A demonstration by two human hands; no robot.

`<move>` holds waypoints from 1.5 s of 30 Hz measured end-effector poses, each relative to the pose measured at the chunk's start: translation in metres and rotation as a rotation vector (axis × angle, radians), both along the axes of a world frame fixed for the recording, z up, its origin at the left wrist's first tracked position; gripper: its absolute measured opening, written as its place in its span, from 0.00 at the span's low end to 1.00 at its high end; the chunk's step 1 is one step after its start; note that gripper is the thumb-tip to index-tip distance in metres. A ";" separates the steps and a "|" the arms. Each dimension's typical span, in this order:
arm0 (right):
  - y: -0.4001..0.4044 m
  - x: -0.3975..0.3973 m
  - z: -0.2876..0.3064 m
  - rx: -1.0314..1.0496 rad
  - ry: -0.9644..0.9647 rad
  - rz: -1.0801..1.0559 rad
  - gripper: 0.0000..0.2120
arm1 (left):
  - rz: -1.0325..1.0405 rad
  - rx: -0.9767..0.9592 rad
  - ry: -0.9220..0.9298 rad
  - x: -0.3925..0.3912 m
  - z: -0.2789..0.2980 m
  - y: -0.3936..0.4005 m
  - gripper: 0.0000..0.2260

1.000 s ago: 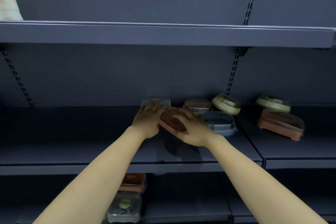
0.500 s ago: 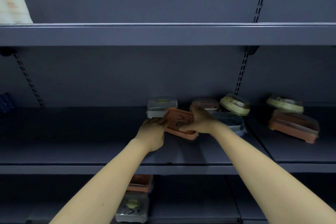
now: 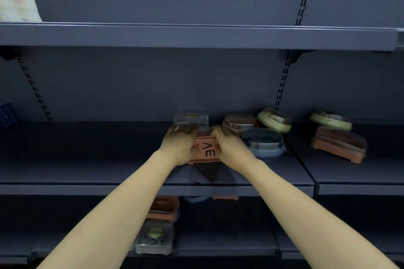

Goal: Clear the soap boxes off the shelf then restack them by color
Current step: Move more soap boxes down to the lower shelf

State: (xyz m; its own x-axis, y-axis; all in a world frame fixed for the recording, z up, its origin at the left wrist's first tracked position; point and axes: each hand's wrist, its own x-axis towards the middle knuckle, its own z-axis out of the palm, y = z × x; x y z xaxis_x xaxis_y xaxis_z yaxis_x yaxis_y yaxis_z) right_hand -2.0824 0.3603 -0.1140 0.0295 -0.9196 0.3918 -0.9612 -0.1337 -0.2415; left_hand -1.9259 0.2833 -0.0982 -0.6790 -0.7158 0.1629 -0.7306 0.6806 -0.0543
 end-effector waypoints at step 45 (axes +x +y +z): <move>0.006 -0.127 0.004 0.465 0.320 -0.231 0.45 | -0.067 0.242 -0.007 -0.012 -0.031 0.004 0.48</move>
